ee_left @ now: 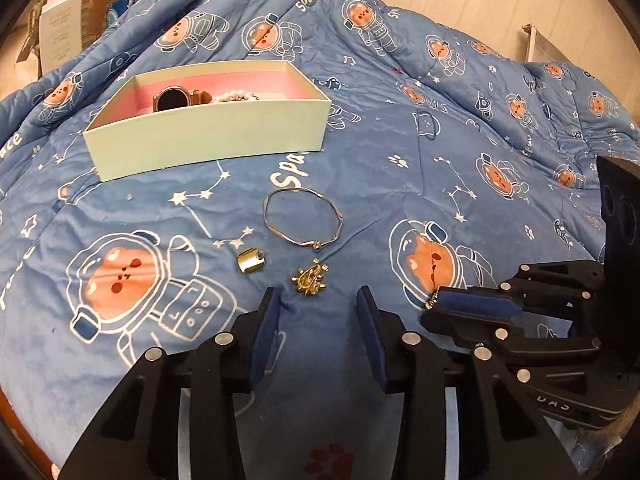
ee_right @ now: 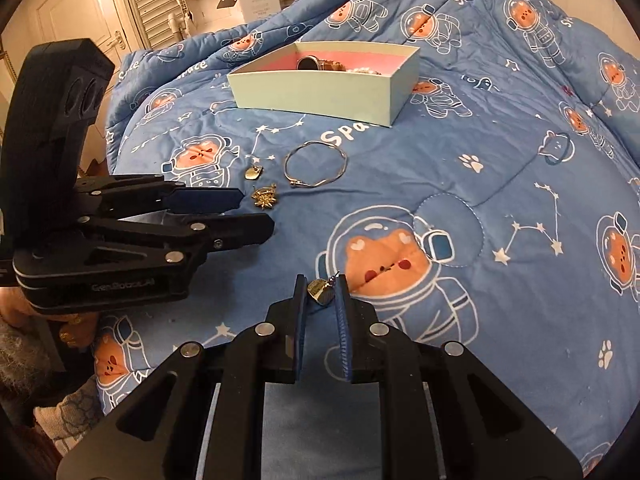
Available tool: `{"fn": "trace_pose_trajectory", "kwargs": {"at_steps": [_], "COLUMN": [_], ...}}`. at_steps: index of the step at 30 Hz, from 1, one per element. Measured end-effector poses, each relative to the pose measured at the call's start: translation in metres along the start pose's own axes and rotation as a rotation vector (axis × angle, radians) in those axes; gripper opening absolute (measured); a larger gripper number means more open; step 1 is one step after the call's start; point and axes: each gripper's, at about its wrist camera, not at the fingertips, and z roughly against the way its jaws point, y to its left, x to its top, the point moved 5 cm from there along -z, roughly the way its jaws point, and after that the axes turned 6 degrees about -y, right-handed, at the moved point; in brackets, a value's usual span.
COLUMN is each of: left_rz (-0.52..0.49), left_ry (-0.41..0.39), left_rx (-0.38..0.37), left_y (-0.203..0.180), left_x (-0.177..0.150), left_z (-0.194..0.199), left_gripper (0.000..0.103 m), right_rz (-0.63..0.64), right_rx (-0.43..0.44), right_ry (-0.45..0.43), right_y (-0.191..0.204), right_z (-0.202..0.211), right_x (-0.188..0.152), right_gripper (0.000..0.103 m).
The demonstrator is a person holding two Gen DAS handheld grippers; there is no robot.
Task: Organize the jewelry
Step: 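Grasp the heart charm with the right tool while the left grasps the star charm, then carry the heart and star charms into the box with both tools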
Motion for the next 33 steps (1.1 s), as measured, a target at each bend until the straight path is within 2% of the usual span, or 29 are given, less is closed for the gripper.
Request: {"fn": "trace_pose_trajectory", "kwargs": {"at_steps": [5, 21, 28, 33], "left_rz": [-0.005, 0.083, 0.13, 0.111], "left_ry": [0.01, -0.036, -0.056, -0.07], "left_rx": [0.013, -0.016, -0.023, -0.004], "left_y": [0.0, 0.015, 0.041, 0.062], "left_x": [0.007, -0.006, 0.005, 0.027], "left_z": [-0.008, 0.025, 0.045, 0.054], "left_gripper": [0.019, 0.019, 0.019, 0.019], "right_rz": [-0.012, -0.047, -0.037, -0.009], "right_rx": [0.0, 0.021, 0.087, 0.129], "right_ry": [-0.003, -0.013, -0.043, -0.06], "right_y": [-0.001, 0.001, 0.014, 0.023], "right_z": [-0.001, -0.002, -0.004, -0.008], "right_x": [-0.001, 0.005, 0.029, 0.058], "right_gripper": [0.015, 0.015, 0.015, 0.015]}}
